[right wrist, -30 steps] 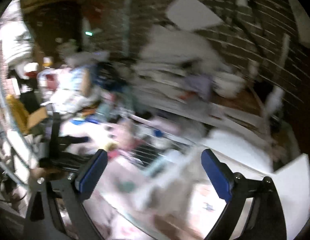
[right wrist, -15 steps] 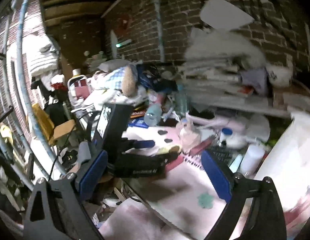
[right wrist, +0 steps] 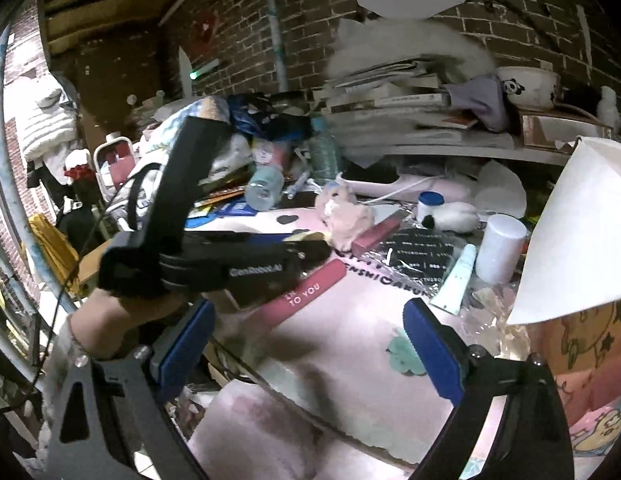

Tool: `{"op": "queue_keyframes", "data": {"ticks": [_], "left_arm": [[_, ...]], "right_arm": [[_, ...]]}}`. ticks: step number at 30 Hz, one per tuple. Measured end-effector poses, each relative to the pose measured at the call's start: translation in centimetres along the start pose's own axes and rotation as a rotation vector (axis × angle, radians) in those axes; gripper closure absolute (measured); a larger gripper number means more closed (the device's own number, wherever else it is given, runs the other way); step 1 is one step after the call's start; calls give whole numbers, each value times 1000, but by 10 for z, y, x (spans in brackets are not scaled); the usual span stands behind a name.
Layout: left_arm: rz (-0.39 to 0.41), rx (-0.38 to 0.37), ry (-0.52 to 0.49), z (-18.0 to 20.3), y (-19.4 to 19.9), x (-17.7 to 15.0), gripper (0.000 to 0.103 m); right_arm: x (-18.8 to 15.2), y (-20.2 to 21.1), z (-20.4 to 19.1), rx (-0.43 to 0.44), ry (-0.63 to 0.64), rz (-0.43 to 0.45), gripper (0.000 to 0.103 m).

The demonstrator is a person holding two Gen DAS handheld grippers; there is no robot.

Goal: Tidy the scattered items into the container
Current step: 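Reach down and grasp the yellow plush keychain with the left gripper, then carry the yellow plush into the white box and open the left gripper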

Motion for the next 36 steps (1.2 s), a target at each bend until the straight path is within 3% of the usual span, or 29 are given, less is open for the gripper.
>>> {"op": "queue_keyframes", "data": {"ticks": [5, 15, 19, 22, 25, 29, 32, 36], "left_arm": [[10, 6, 2, -2, 1, 1, 75], [51, 0, 7, -5, 11, 15, 76], [67, -33, -35, 9, 23, 28, 76], [89, -113, -82, 31, 41, 45, 76], [100, -218, -163, 66, 63, 65, 76], [83, -388, -345, 139, 95, 86, 76], [30, -459, -477, 193, 102, 94, 76], [-102, -519, -638, 268, 89, 89, 76]], "right_arm": [[0, -8, 6, -71, 11, 55, 9], [-9, -29, -22, -89, 111, 57, 9], [-14, -35, -27, -94, 126, 50, 9], [-16, -38, -24, -97, 116, 53, 9], [-16, -38, -22, -99, 101, 62, 9], [-17, -39, -21, -85, 93, 59, 9], [-18, -36, -20, -75, 88, 66, 9], [-18, -33, -16, -65, 66, 74, 9]]}}
Point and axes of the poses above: each gripper's, at about its wrist camera, not at the fingertips, and y roughly against the way its jaws point, z to its right, x to its top, the point moved 9 cm from there along -y, roughly the way its jaws point, and after that the axes turned 6 degrees about -z, right-handed, at the moved point
